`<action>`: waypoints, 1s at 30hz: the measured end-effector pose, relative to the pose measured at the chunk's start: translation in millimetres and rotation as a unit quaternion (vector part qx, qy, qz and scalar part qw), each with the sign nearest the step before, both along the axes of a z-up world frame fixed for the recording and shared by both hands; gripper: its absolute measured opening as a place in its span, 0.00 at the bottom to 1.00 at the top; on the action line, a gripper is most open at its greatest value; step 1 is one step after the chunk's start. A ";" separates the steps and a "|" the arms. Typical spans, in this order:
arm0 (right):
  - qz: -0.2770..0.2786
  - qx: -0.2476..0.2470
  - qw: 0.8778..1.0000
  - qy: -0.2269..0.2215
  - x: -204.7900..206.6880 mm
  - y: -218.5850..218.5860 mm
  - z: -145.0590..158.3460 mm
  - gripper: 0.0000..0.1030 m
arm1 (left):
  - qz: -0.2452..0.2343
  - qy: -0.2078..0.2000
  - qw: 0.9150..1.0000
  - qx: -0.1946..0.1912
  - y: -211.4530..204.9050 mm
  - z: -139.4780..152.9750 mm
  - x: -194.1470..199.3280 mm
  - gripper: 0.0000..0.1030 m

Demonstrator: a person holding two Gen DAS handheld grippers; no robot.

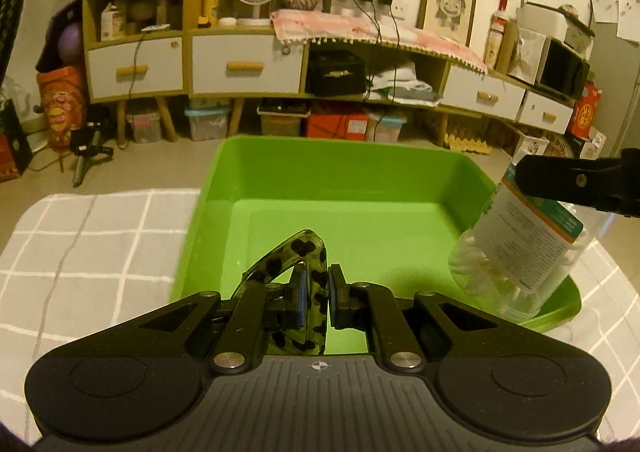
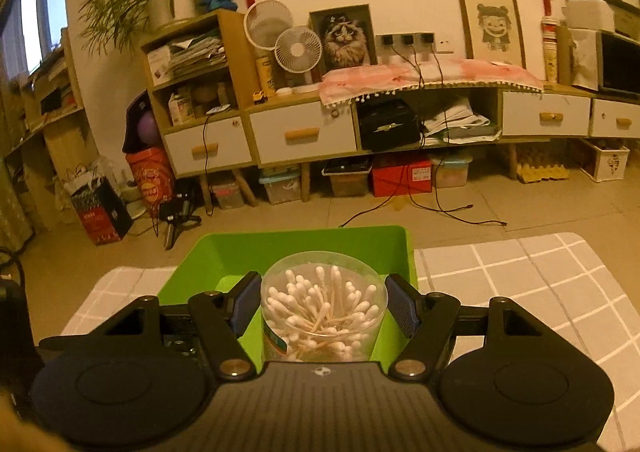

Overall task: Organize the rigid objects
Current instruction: 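Carry both items to the green bin while the right tool releases the jar inside, then lower the dark claw clip into the green bin and open the left tool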

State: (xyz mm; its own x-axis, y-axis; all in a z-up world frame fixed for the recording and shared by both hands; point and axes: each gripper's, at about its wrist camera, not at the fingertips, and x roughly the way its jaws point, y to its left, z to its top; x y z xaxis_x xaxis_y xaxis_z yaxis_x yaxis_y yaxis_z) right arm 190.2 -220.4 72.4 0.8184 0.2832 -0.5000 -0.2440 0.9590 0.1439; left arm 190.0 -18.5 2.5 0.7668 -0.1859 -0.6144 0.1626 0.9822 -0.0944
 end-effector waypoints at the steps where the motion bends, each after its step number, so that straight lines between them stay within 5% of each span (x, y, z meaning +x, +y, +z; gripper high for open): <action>1: 0.000 -0.003 1.000 0.002 0.2 1.2 -1.8 0.42 | 0.002 0.000 1.000 0.001 0.2 -0.9 -0.5 0.13; 10: -0.011 -0.001 1.000 0.022 0.6 -3.3 -7.3 0.42 | 0.001 0.001 1.000 0.004 1.2 -0.1 -5.2 0.22; 13: -0.016 0.010 1.000 0.021 0.1 -7.1 -3.0 0.53 | -0.003 -0.005 1.000 0.012 -0.9 1.6 -7.4 0.44; 15: -0.023 0.017 0.999 0.020 -1.2 -10.4 1.0 0.62 | -0.005 -0.010 1.000 0.020 -3.6 4.1 -10.2 0.69; 17: -0.029 0.023 0.999 0.017 -3.7 -13.9 4.5 0.66 | -0.009 -0.018 1.000 0.018 -4.1 7.4 -14.0 0.74; 30: -0.049 0.026 0.998 0.032 -21.0 -21.2 23.7 0.67 | -0.006 -0.009 1.000 0.024 -1.4 26.8 -27.1 0.86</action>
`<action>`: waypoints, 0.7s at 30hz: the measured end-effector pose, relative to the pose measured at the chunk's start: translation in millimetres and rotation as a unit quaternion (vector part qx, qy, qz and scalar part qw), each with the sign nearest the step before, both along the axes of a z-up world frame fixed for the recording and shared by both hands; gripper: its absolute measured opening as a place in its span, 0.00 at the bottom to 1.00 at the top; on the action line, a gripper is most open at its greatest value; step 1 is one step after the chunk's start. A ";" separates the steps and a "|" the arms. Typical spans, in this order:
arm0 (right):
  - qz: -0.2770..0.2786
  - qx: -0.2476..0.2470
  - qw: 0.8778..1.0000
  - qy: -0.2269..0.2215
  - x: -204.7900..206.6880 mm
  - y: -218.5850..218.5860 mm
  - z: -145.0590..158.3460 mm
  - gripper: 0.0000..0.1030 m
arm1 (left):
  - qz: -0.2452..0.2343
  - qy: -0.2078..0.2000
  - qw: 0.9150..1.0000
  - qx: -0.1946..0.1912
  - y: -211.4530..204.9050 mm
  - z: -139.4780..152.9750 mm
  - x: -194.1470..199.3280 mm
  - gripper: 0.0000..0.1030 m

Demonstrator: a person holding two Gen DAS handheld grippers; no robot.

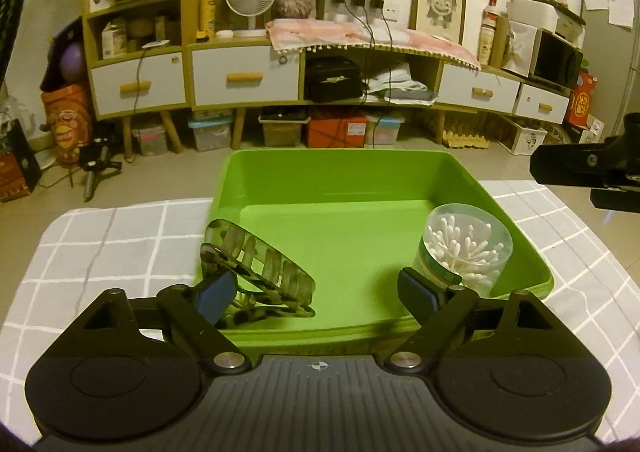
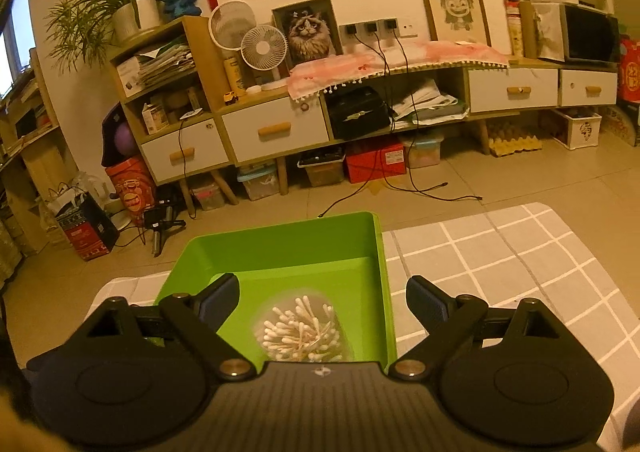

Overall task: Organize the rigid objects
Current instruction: 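Lower the dark claw clip into the green bin and open the left tool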

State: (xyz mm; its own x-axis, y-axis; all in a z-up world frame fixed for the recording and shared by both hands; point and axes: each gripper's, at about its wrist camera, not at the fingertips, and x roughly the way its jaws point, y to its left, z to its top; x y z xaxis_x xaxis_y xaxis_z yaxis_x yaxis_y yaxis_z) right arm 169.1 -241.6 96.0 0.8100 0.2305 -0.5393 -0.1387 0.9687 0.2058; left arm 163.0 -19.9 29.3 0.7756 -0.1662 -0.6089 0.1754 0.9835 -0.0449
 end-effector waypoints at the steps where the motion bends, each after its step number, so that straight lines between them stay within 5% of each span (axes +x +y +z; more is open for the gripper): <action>1: 0.001 0.000 1.000 0.000 -2.8 0.4 2.3 0.67 | 0.000 0.000 1.000 -0.001 0.5 1.5 -2.6 0.87; 21: 0.028 -0.026 0.999 0.001 -43.6 13.8 12.6 0.70 | 0.020 -0.016 1.000 -0.004 16.8 19.8 -43.5 0.98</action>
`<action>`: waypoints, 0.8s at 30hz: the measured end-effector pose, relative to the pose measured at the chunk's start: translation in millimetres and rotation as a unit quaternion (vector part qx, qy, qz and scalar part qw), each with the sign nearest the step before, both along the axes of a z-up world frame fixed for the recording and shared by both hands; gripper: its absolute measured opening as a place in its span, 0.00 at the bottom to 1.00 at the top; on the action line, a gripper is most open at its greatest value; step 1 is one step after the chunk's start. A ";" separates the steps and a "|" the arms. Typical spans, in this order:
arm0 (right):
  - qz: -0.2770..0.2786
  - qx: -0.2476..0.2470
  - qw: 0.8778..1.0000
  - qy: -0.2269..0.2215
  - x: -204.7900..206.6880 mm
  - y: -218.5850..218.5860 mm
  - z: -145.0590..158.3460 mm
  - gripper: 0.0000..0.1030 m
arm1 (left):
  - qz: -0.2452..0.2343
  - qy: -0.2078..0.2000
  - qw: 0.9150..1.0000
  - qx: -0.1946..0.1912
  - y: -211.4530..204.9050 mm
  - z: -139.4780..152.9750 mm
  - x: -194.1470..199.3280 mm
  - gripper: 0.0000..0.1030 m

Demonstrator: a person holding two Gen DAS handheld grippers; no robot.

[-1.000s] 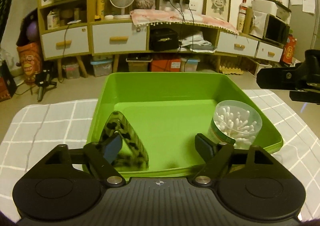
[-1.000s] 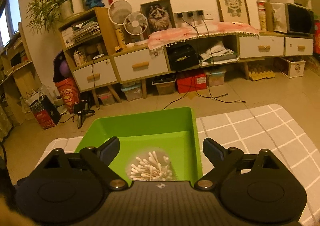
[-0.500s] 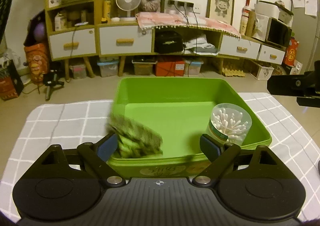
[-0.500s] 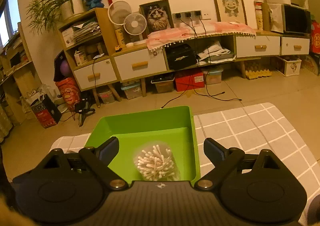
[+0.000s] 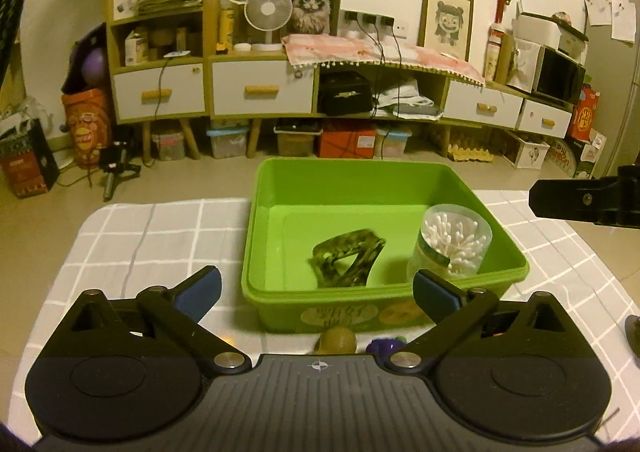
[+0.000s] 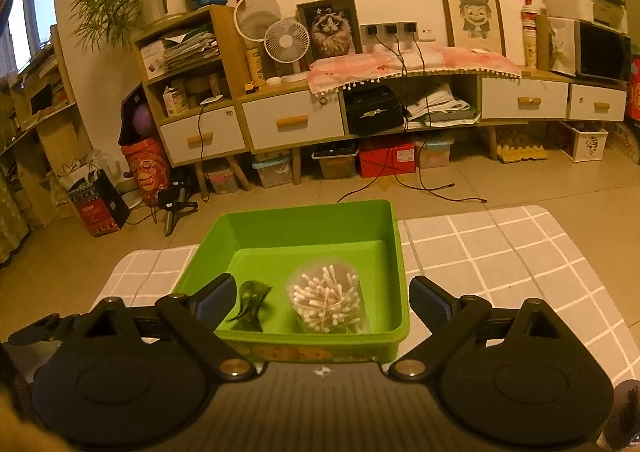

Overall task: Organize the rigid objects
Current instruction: 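Lower the dark claw clip into the green bin and open the left tool, then grasp the yellow toy pot rim with the left tool while the right tool grasps the brown hand toy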

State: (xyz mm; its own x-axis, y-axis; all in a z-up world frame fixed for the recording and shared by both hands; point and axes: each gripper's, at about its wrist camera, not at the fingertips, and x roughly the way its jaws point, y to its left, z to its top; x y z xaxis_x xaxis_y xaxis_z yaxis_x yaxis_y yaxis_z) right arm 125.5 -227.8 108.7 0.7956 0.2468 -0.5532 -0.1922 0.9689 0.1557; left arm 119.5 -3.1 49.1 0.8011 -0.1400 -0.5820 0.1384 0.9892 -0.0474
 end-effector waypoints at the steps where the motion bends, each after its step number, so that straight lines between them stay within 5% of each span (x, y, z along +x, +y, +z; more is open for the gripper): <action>1: 0.002 -0.001 1.000 0.001 -1.3 0.4 -0.7 0.70 | 0.002 0.000 1.000 0.004 0.0 0.3 -2.3 0.98; 9: 0.015 -0.033 0.999 0.007 -11.9 5.2 -12.2 0.71 | 0.007 0.003 1.000 0.027 4.8 -1.8 -22.9 0.98; 24: 0.056 -0.045 0.997 0.018 -31.3 -1.4 -28.0 0.76 | 0.006 0.060 0.998 -0.005 26.5 -14.2 -48.8 0.98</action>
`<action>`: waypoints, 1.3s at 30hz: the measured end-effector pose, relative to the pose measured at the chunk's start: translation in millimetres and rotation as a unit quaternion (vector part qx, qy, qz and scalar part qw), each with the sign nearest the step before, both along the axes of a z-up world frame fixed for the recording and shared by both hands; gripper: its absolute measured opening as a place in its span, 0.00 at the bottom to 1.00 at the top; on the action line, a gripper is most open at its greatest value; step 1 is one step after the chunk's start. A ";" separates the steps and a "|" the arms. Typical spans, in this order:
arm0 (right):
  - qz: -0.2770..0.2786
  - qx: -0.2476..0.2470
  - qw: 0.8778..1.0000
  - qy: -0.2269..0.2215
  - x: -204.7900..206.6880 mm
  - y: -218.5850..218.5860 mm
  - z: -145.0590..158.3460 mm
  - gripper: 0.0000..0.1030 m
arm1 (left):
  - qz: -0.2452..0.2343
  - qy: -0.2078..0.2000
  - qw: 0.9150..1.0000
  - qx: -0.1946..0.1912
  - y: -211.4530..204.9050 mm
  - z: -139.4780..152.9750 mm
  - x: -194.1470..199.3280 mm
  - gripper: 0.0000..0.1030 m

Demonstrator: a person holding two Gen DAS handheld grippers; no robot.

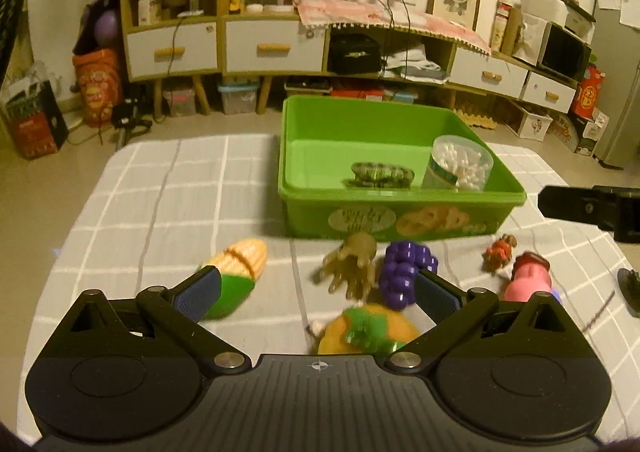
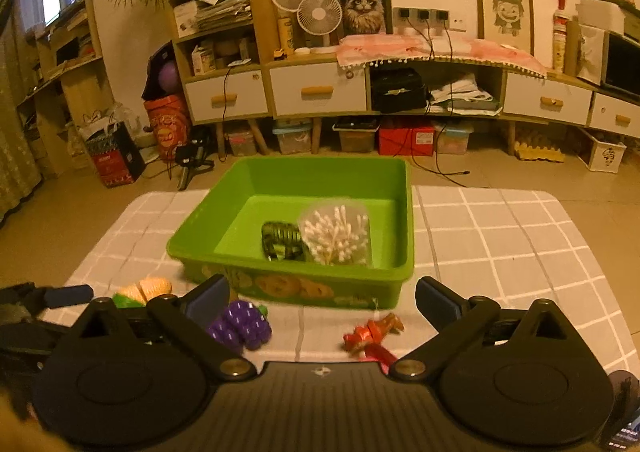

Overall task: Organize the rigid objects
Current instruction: 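Grasp the yellow toy pot rim with the left tool while the right tool grasps the brown hand toy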

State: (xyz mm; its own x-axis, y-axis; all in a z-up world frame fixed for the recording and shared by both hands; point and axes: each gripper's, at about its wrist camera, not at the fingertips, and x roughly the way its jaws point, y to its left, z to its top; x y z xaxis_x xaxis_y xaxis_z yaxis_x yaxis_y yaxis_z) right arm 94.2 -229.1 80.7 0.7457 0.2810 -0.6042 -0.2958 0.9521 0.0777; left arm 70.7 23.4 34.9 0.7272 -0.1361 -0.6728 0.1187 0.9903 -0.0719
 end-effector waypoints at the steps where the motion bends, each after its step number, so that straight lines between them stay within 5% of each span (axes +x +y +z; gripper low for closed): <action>1: 0.003 -0.005 1.000 0.001 -2.1 -1.3 -3.0 0.76 | -0.001 0.001 1.000 -0.002 2.2 -1.2 -2.8 0.98; 15: 0.046 -0.015 0.999 -0.010 -28.2 -26.9 -24.6 0.77 | -0.041 -0.018 0.998 -0.032 20.8 -8.8 -39.1 0.98; 23: 0.092 -0.039 0.995 0.012 -41.0 -28.7 -43.8 0.77 | -0.154 -0.014 0.986 -0.055 2.4 -12.1 -58.3 0.98; 29: 0.125 -0.055 0.990 0.026 -48.4 -26.1 -53.9 0.77 | -0.218 0.005 0.975 -0.031 -20.8 -21.7 -67.1 0.98; 39: 0.111 -0.086 0.989 0.054 -50.5 -28.5 -68.8 0.77 | -0.230 0.019 0.973 0.014 -33.5 -40.9 -73.3 0.98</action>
